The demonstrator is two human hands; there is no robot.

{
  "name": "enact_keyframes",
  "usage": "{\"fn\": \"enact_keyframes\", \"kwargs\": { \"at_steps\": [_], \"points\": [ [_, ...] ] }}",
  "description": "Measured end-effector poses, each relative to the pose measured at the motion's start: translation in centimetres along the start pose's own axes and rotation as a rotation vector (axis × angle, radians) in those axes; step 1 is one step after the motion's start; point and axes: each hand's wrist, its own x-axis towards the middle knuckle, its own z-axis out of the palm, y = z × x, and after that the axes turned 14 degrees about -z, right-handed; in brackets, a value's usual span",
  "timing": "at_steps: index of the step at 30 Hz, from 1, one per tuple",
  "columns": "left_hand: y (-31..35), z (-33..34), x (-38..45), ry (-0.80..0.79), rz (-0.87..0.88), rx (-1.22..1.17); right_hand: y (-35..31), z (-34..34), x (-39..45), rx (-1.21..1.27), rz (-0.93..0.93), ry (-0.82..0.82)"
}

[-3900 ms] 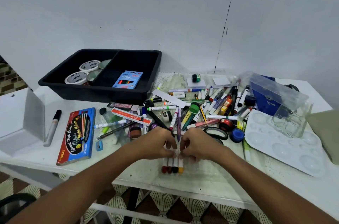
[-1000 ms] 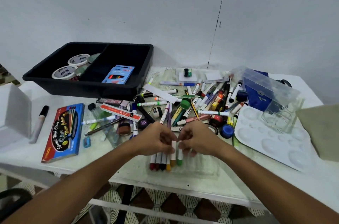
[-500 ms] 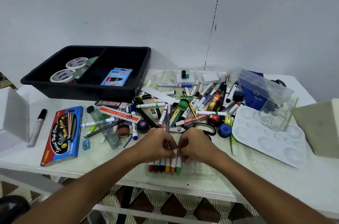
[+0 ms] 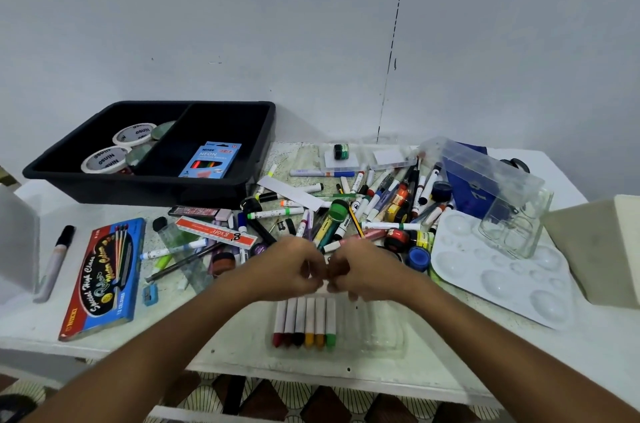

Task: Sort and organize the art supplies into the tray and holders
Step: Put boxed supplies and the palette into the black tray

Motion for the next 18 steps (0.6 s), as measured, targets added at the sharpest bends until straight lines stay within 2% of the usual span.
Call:
{"fn": "enact_keyframes", "kwargs": {
  "at_steps": [3, 7, 9, 13, 18],
  "points": [
    [0.0, -2.5, 2.1, 0.12, -0.013, -0.045, 0.5, -3.7, 0.8, -0.006, -0.048, 0.135],
    [-0.5, -5.2, 6.3, 0.242, -0.067, -0.058, 3.1, -9.0, 2.5, -0.027, 0.028, 0.328],
    [-1.0, -5.8, 8.7, 0.277, -0.077, -0.013, 5.0, -10.8, 3.6, -0.074, 0.044, 0.36],
    [-1.8, -5.9, 13.9, 0.243, -0.087, 0.166, 8.3, -12.3, 5.6, -0.206, 0.1, 0.238],
    [-1.6, -5.0, 18.3, 0.144, 0.016, 0.473, 10.6, -11.9, 7.6, -0.367, 0.129, 0.041]
  ]
}}
